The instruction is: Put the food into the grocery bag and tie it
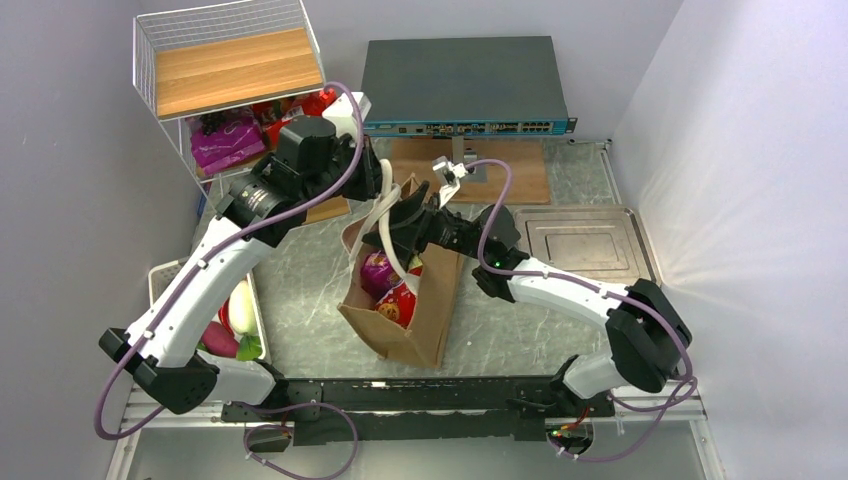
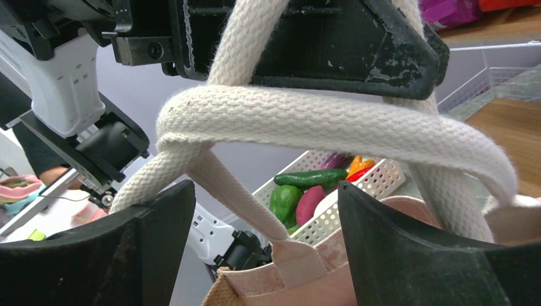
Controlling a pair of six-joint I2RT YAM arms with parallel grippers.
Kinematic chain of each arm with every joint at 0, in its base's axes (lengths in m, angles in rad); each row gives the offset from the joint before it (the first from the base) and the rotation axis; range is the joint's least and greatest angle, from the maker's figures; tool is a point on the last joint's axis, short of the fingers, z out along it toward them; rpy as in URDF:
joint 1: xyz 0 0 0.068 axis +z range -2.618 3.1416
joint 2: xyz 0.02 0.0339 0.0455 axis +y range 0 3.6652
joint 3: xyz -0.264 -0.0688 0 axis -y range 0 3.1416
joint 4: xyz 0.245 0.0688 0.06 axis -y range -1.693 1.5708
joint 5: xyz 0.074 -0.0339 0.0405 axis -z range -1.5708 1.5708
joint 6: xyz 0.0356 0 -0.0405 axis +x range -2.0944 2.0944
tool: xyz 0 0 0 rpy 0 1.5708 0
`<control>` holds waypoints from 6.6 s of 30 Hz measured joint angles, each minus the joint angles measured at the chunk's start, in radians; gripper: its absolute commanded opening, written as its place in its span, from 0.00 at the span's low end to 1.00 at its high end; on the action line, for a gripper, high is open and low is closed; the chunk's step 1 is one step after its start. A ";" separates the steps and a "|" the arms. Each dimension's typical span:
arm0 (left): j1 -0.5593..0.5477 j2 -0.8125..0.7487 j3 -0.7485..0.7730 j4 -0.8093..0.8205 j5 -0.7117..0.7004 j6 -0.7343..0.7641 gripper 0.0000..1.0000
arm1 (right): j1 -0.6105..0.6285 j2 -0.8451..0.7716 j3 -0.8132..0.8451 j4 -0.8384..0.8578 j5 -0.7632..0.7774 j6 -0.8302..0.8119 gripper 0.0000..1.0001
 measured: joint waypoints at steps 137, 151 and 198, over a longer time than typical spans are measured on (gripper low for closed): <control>0.067 -0.568 -0.541 0.067 -0.141 -0.079 0.00 | -0.207 -0.115 0.616 -1.682 0.621 -0.370 0.00; 0.062 -0.578 -0.546 0.057 -0.167 -0.165 0.00 | -0.374 -0.206 0.504 -1.640 0.483 -0.357 0.00; 0.120 -1.236 -0.782 -0.695 -1.006 -1.292 0.19 | -0.932 -0.064 0.410 -1.606 0.487 0.145 0.00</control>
